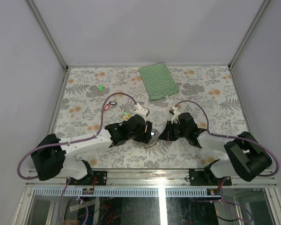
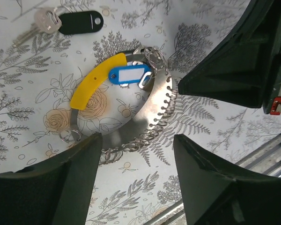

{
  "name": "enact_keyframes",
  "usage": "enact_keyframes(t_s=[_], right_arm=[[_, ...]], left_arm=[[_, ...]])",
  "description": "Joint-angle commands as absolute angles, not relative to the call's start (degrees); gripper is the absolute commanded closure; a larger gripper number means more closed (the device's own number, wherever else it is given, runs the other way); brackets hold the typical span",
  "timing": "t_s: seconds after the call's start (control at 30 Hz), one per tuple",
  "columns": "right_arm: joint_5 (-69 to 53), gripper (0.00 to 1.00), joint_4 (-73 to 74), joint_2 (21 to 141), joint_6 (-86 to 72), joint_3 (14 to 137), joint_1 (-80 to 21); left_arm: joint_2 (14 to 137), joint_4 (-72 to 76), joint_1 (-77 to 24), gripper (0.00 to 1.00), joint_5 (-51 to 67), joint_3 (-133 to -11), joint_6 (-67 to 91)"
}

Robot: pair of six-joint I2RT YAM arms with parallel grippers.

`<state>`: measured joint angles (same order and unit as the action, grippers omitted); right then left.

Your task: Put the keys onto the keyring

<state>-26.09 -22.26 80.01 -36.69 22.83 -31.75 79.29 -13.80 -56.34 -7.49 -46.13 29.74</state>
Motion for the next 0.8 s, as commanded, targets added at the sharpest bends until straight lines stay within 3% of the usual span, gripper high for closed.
enact_keyframes(t_s=[0.0, 0.2, 0.5, 0.77], right_arm=[[-25.1, 1.0, -16.4, 73.3, -30.8, 28.0, -32.5], [-24.6, 1.0, -4.1, 67.4, -25.5, 35.0, -32.6], [-22.5, 1.0, 9.6, 63.1, -21.2, 45.3, -32.8], [-25.1, 1.0, 21.0, 63.7, -16.0, 56.2, -32.8]], left_arm=[[74.0, -11.8, -56.7, 0.33, -11.3, -44.9, 29.7], [66.7, -10.6, -56.7, 0.17, -13.8, -44.6, 28.4], [60.9, -9.4, -56.7, 0.15, -14.7, -46.7, 23.5], [55.3, 3.6, -56.7, 0.15, -9.7, -42.6, 10.3]])
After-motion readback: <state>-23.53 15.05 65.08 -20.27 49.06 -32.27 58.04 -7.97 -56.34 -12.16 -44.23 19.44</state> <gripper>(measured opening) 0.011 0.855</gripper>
